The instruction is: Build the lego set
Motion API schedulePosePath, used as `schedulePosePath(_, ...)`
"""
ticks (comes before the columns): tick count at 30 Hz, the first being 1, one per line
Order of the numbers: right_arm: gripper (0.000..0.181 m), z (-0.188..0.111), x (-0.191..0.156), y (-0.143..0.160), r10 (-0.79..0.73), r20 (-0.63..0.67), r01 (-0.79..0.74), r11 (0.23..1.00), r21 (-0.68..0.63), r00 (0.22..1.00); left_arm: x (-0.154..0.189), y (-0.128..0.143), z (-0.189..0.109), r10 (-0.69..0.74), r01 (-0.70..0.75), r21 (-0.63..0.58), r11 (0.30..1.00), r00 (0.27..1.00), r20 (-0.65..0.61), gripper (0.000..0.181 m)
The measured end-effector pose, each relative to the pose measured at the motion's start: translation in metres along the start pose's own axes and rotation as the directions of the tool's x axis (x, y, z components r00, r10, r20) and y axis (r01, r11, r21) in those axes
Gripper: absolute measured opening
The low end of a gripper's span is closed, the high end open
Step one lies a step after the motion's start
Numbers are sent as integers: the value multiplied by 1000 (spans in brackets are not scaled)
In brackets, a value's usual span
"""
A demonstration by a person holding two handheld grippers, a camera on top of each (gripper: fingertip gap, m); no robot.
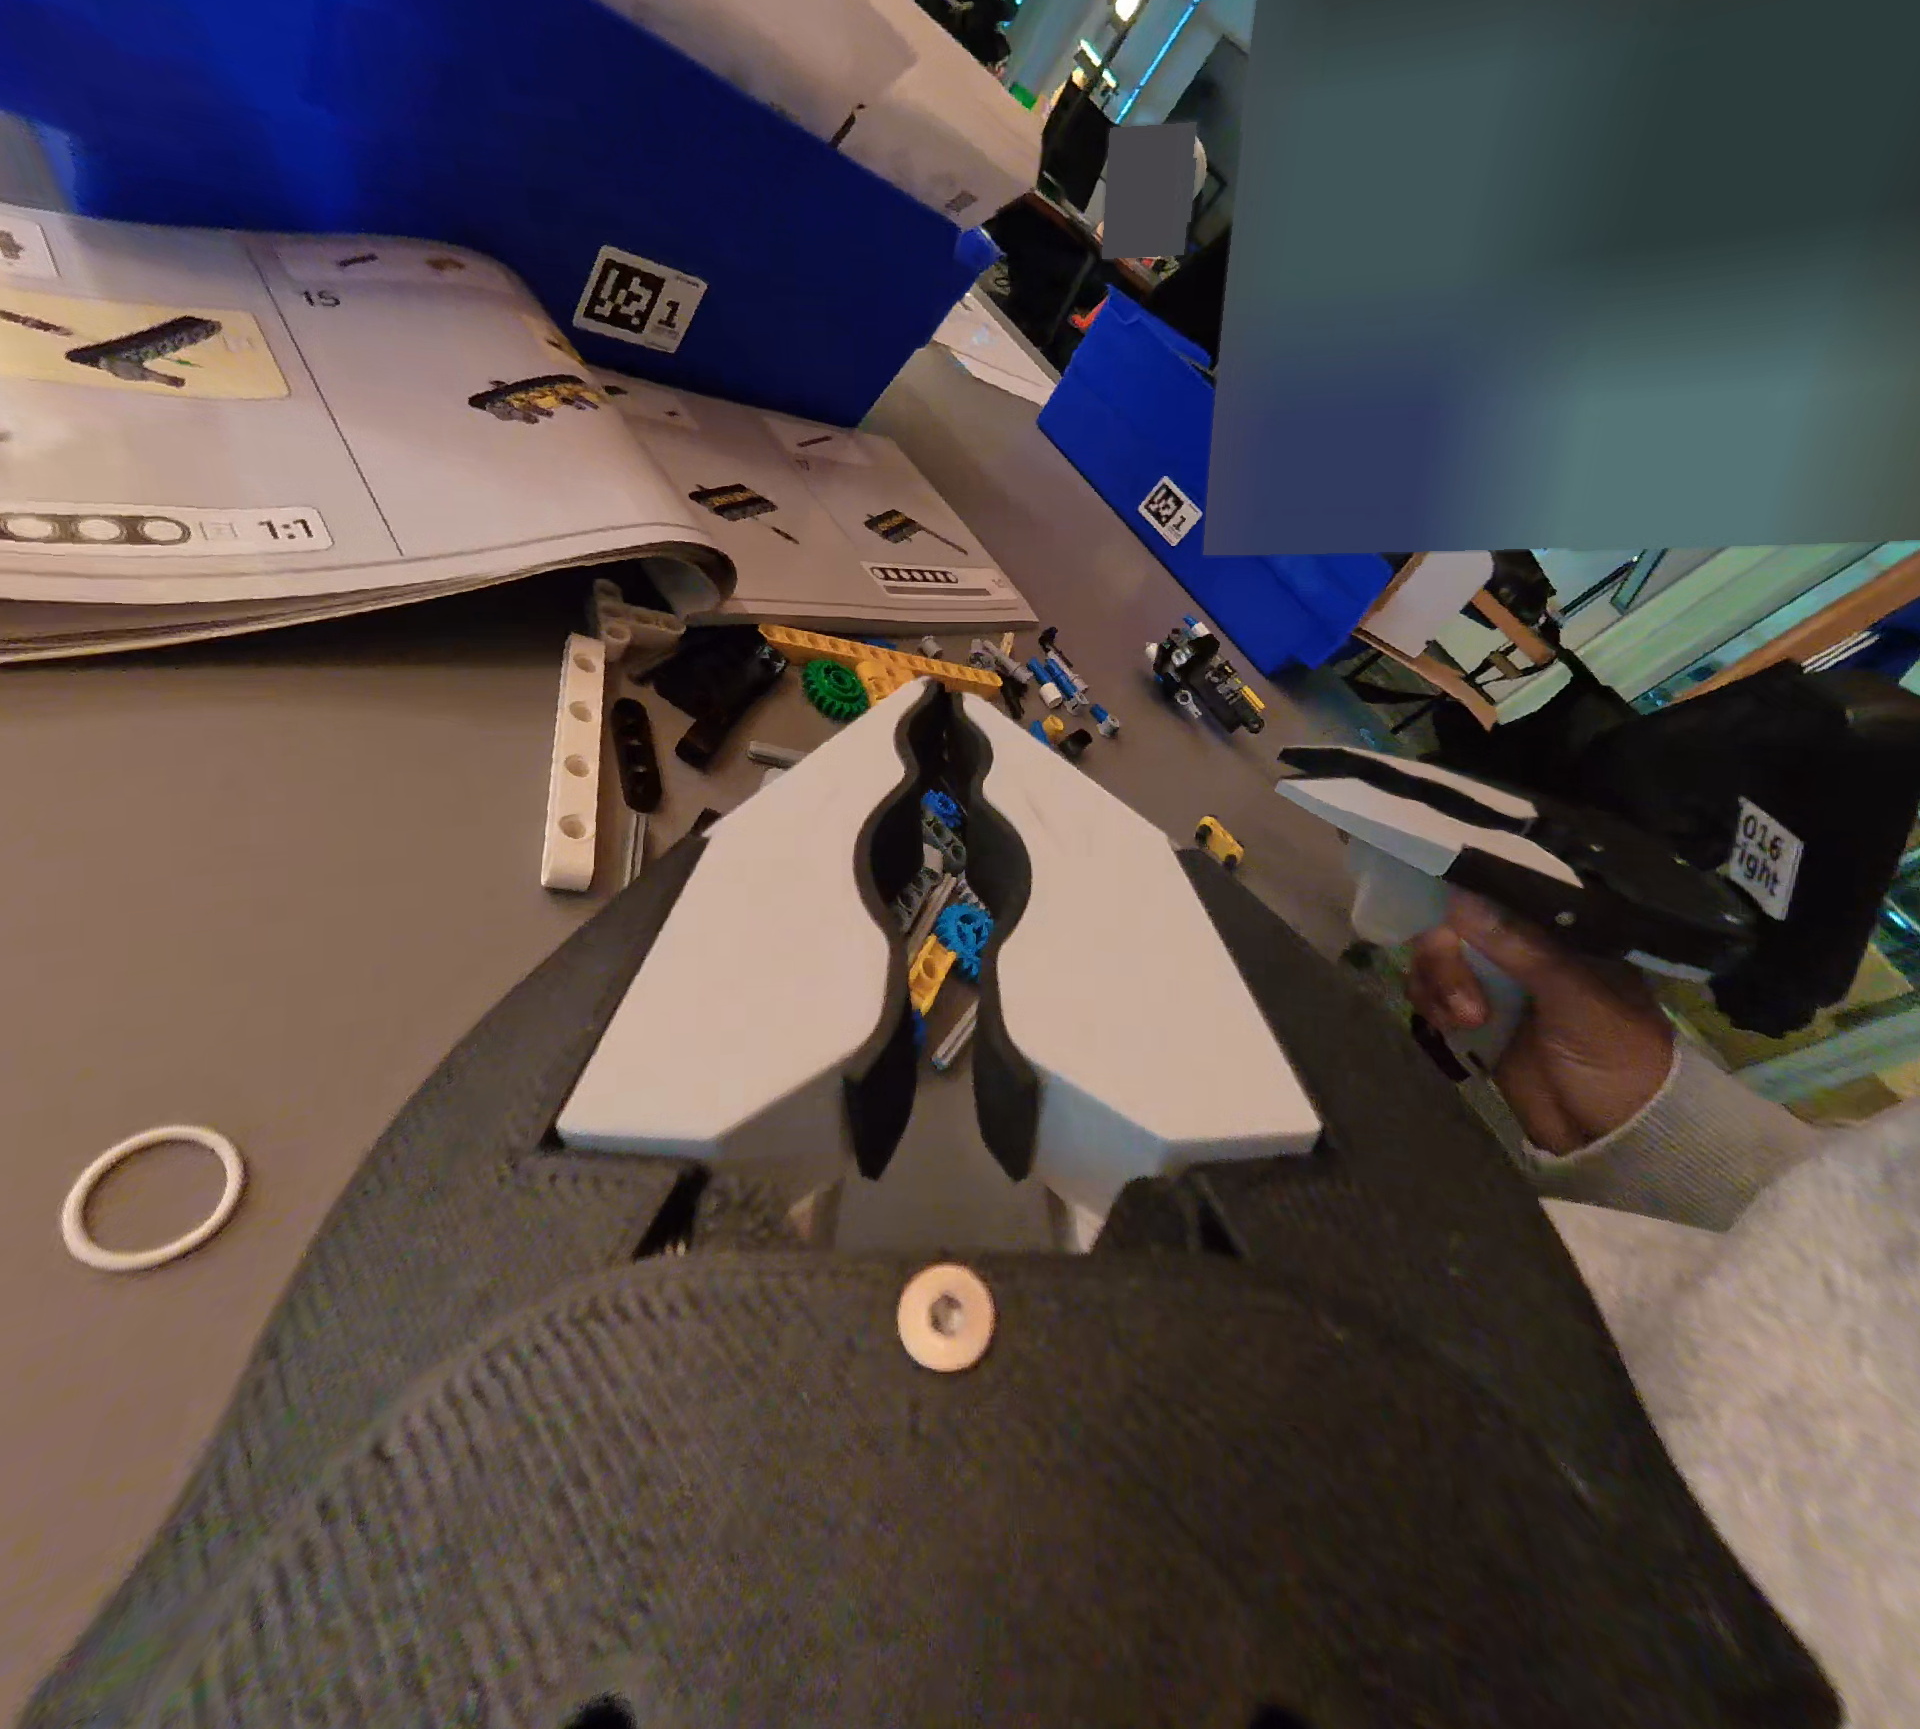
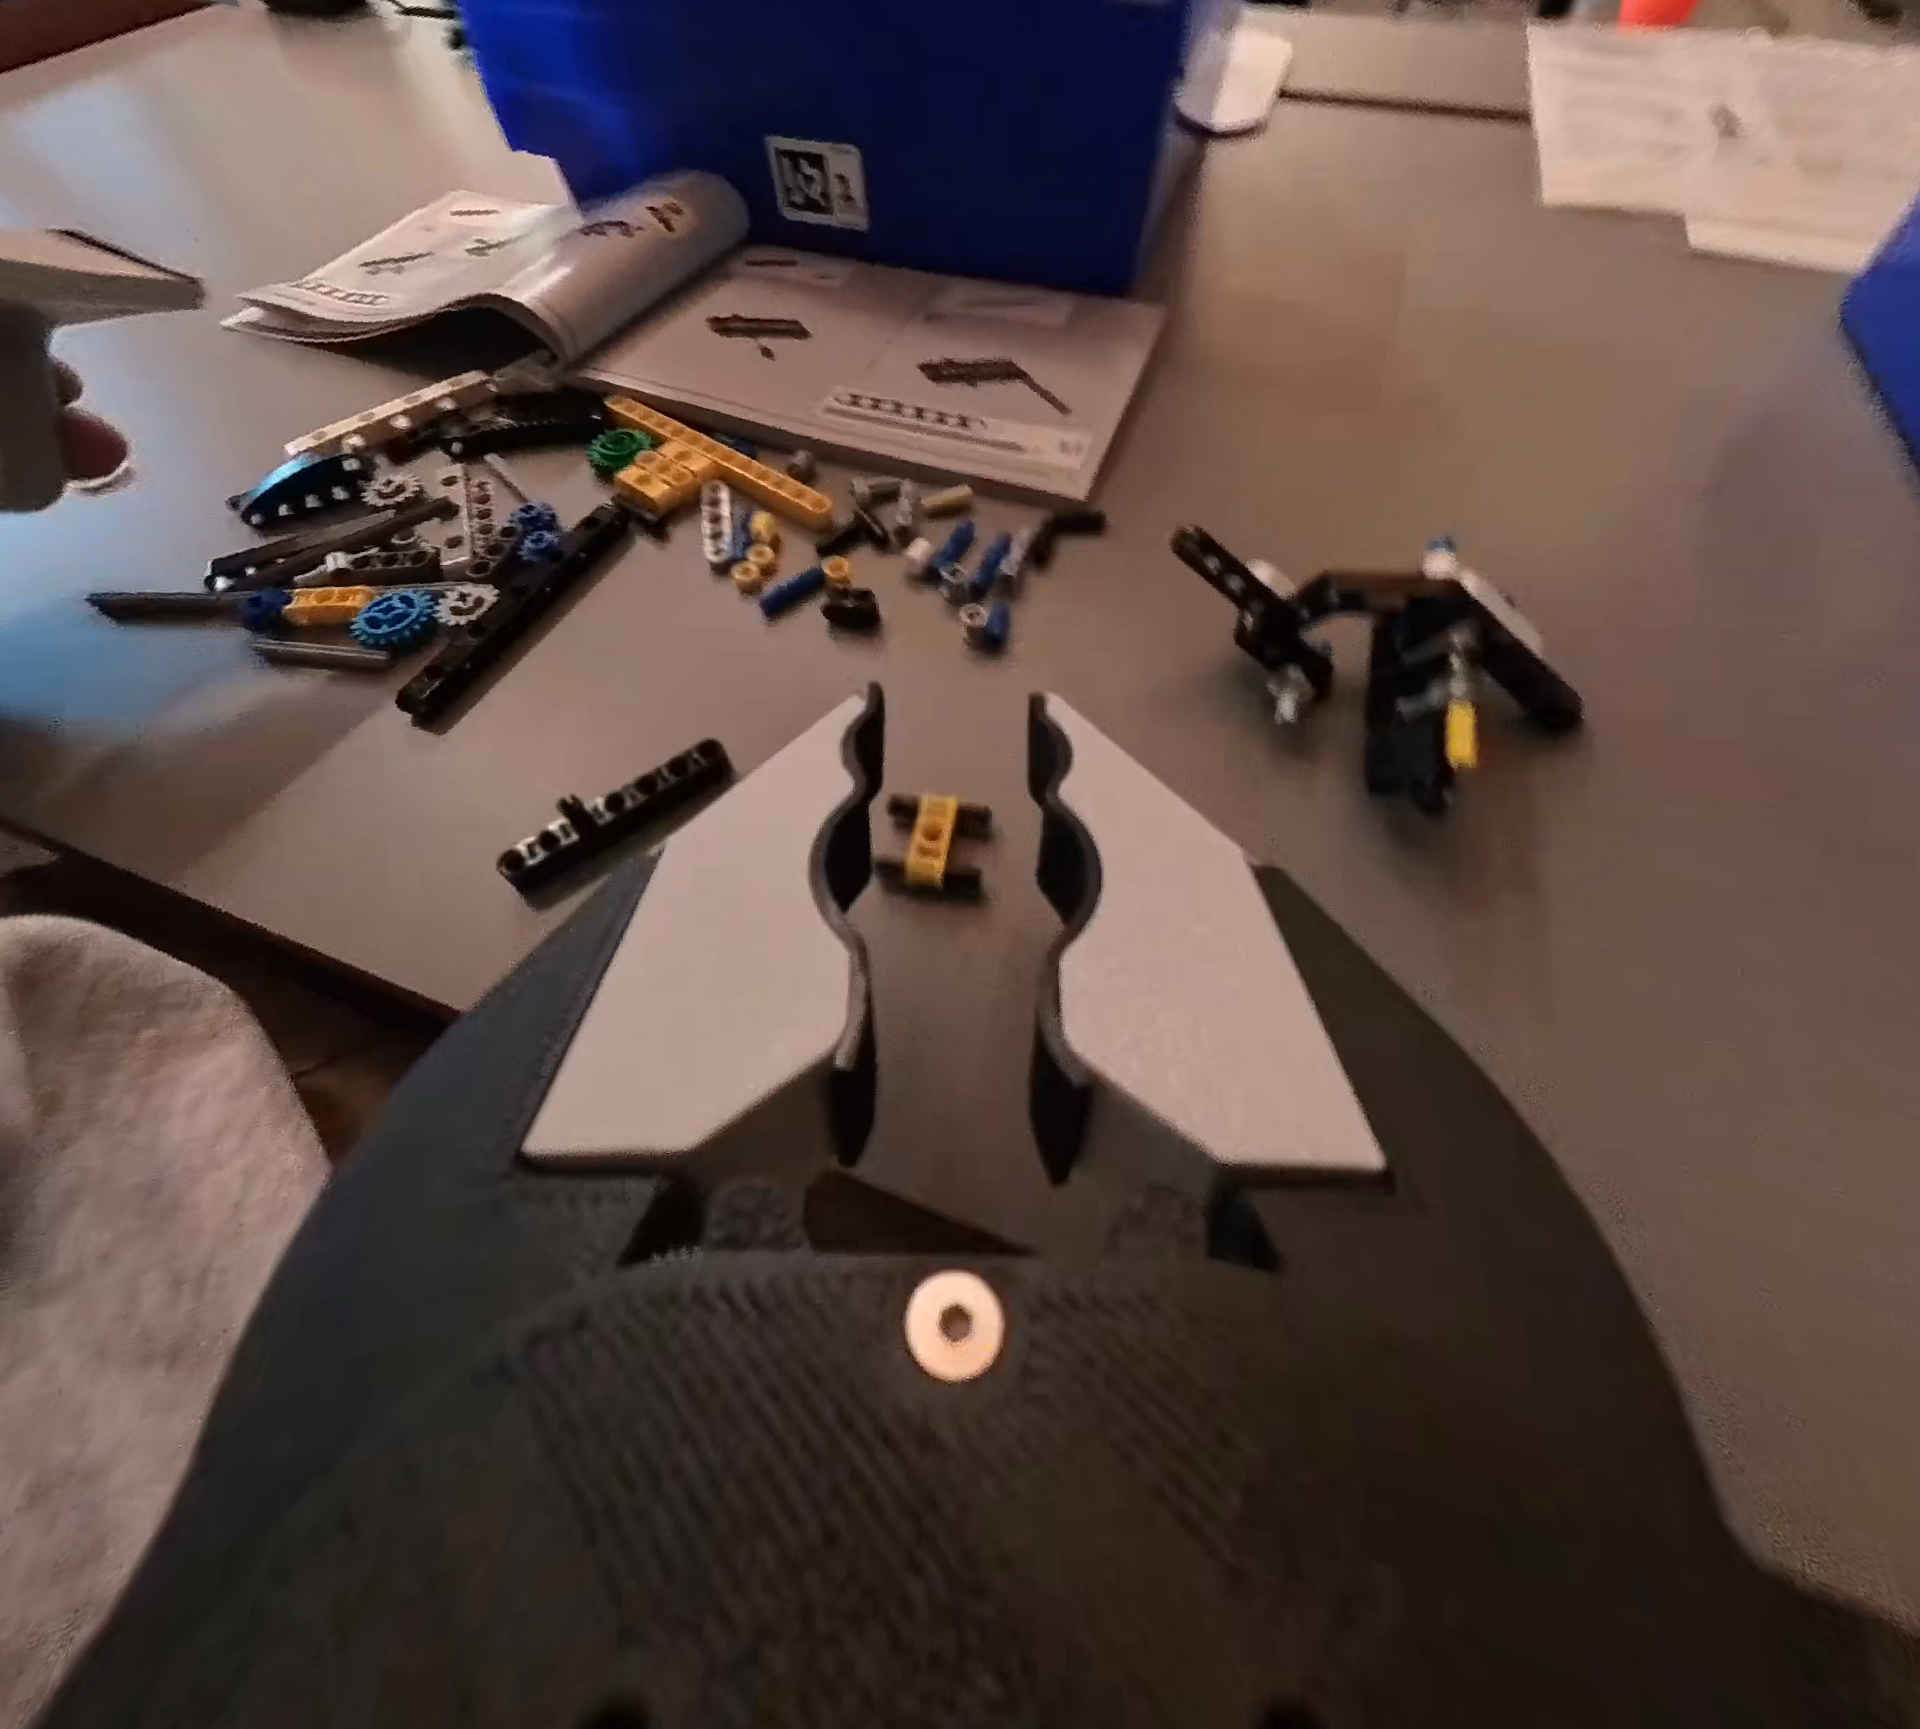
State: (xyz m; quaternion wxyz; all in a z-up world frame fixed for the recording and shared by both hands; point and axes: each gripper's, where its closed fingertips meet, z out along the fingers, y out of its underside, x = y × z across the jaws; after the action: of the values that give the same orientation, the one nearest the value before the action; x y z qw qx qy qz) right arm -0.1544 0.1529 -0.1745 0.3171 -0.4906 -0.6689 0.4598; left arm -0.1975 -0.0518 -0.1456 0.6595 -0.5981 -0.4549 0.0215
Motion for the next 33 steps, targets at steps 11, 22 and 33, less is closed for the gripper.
schedulePosePath(11,28,-8,49,9,189,-167,-185,982,41,968,3,3,0,40,-40,-12,999,999,6,0)
schedulePosePath(22,28,-8,61,19,189,-198,-190,982,14,962,5,7,1,48,-48,-29,998,999,3,0)
schedulePosePath(33,27,3,52,17,166,-164,-169,985,-9,972,5,7,1,34,-35,-30,999,999,-4,0)
